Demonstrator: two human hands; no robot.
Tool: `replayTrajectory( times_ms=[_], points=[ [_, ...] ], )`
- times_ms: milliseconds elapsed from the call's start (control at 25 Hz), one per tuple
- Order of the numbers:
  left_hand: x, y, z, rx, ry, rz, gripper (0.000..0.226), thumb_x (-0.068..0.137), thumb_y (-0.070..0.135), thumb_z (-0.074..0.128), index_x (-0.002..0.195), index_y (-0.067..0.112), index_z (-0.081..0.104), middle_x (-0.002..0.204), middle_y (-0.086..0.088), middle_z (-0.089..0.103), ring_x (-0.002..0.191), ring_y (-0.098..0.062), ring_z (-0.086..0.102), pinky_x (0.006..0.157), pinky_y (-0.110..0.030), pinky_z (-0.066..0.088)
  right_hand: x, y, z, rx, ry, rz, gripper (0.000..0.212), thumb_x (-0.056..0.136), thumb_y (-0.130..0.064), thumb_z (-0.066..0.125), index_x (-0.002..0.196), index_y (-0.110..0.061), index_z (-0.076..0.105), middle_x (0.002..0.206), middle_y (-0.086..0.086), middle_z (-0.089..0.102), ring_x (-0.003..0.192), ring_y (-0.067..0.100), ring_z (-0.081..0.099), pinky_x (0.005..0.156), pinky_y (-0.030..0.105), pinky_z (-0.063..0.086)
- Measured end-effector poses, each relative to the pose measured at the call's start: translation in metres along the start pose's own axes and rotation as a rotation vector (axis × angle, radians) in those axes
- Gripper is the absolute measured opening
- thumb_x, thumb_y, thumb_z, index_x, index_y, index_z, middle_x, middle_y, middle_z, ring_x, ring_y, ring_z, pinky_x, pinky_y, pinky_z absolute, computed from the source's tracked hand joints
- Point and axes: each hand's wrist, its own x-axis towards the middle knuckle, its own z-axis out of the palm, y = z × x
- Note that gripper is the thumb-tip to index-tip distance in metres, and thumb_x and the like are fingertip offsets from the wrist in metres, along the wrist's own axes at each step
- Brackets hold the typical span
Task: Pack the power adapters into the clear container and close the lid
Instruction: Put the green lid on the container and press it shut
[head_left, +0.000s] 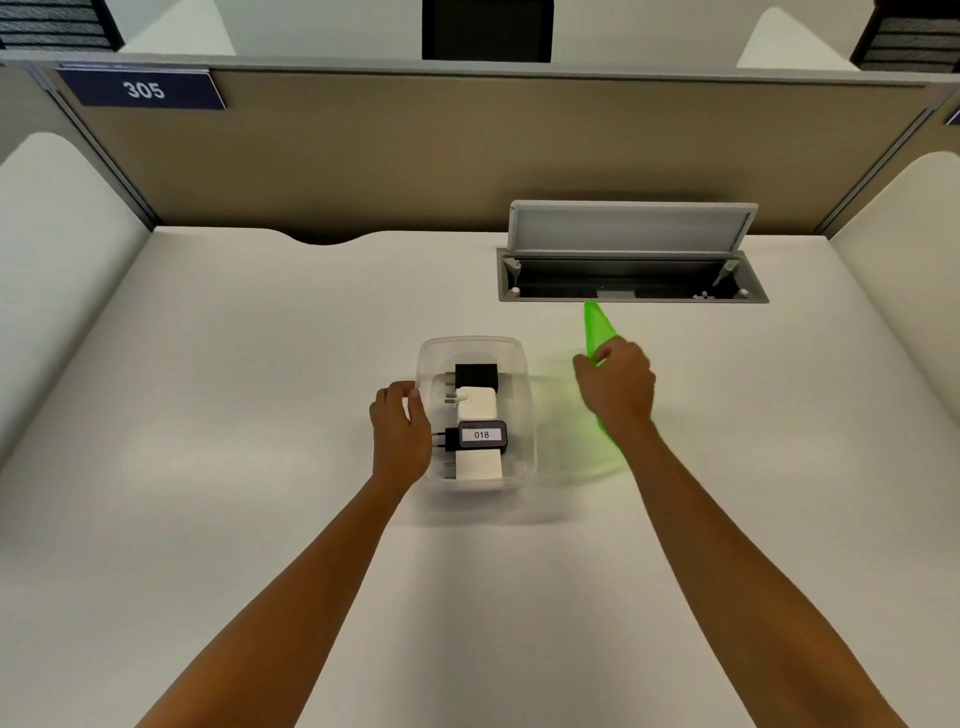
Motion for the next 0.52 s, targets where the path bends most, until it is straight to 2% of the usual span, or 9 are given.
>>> replayTrajectory(
  times_ms=[80, 160, 240, 360, 520],
  points=[
    [0.0, 0.0, 0.0, -0.014, 0.001, 0.004, 0.029, 0.105, 0.017, 0.037, 0.118, 0.002, 0.059, 0.119, -0.018, 0.06, 0.113, -0.033, 0.052, 0.098, -0.041, 0.045, 0.011, -0.004, -0.026, 0.068, 0.076, -0.064, 0.023, 0.085, -0.025, 0.065, 0.099, -0.007, 0.062, 0.102, 0.014, 0.07, 0.092, 0.038, 0.065, 0.074, 0.032, 0.041],
    [0.0, 0.0, 0.0, -0.021, -0.002, 0.005, 0.029, 0.105, 0.018, 0.036, 0.116, 0.003, 0.059, 0.117, -0.017, 0.061, 0.111, -0.032, 0.053, 0.097, -0.043, 0.046, 0.017, -0.005, -0.048, 0.221, 0.123, -0.085, 0.023, 0.089, -0.025, 0.063, 0.105, -0.009, 0.059, 0.102, 0.014, 0.072, 0.087, 0.037, 0.068, 0.075, 0.036, 0.051],
    [0.0, 0.0, 0.0, -0.04, 0.0, 0.003, 0.029, 0.105, 0.018, 0.037, 0.116, 0.003, 0.059, 0.114, -0.016, 0.062, 0.108, -0.03, 0.054, 0.096, -0.042, 0.047, 0.016, -0.007, -0.059, 0.536, 0.122, -0.05, 0.025, 0.092, -0.023, 0.061, 0.114, -0.011, 0.057, 0.104, 0.012, 0.073, 0.076, 0.027, 0.073, 0.07, 0.041, 0.061],
    [-0.001, 0.001, 0.0, -0.082, 0.015, -0.012, 0.028, 0.105, 0.019, 0.038, 0.115, 0.005, 0.06, 0.108, -0.01, 0.063, 0.099, -0.023, 0.057, 0.088, -0.033, 0.046, 0.003, -0.003, -0.044, 0.89, 0.115, 0.021, 0.028, 0.096, -0.016, 0.058, 0.123, -0.018, 0.052, 0.1, 0.006, 0.071, 0.059, 0.009, 0.071, 0.055, 0.023, 0.057],
    [-0.003, 0.003, -0.001, -0.117, -0.002, -0.083, 0.025, 0.105, 0.025, 0.04, 0.105, 0.009, 0.059, 0.085, -0.004, 0.06, 0.073, -0.016, 0.053, 0.071, -0.029, 0.04, -0.031, 0.01, 0.012, 1.057, -0.07, 0.243, 0.032, 0.101, -0.012, 0.052, 0.133, -0.011, 0.051, 0.089, 0.002, 0.067, 0.056, 0.007, 0.066, 0.051, 0.018, 0.053]
  ],
)
